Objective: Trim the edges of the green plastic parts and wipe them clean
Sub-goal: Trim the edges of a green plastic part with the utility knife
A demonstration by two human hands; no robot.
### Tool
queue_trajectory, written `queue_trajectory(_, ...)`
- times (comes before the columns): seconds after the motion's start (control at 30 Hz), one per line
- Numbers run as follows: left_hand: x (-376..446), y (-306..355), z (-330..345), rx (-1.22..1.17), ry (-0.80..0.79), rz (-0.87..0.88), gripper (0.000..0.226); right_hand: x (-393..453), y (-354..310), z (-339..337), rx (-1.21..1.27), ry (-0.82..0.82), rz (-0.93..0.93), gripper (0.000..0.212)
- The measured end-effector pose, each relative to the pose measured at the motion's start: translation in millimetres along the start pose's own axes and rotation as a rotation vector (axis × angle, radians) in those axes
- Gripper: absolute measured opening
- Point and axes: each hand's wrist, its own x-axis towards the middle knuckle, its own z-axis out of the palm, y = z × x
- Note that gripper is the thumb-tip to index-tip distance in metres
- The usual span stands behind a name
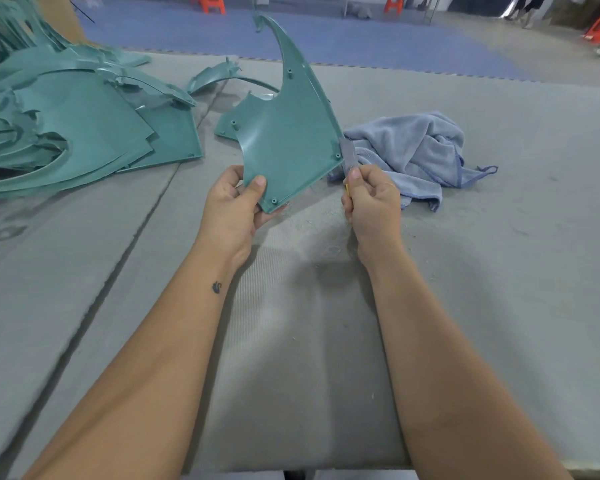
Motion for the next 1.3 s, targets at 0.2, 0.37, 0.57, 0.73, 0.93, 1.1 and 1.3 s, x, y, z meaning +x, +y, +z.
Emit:
queue_trajectory(0.2,2.0,0.6,0.5,-0.093,0.020,-0.003,0.014,-5.8,2.4,6.9,-0.171,-0.170,-0.043,0.027)
queue_trajectory(0.37,3.2,2.6,-2.8,-0.092,0.051,0.005,0.014,-6.8,-2.7,6.2,-0.088,-0.131,-0.042,0.027)
queue_trajectory(0.57,0.2,1.0,0.9,-0.081,0.032,-0.033,0.013,-5.3,-2.4,5.9,-0.092,-0.121,-0.053,0.023)
queue_trajectory(0.73,-0.1,0.5,1.8,-0.124,0.056,-0.085,0.014,-6.1,-3.2,4.1,-0.069,-0.153,-0.042,0.022)
queue_trajectory(0.93,0.5,-0.7,4.2,-0.218,0.052,-0.130,0.015,-9.2,0.0,8.8,-0.223,-0.318,-0.089,0.023)
queue_trajectory(1.1,1.3,1.5,3.3,-0.293,0.076,-0.158,0.018,-12.1,-1.0,12.0,-0.279,-0.454,-0.108,0.028)
queue_trajectory(1.3,-1.9,5.3,3.4,-0.247,0.037,-0.241,0.014,-6.2,-7.1,8.8,0.056,-0.187,-0.069,0.026)
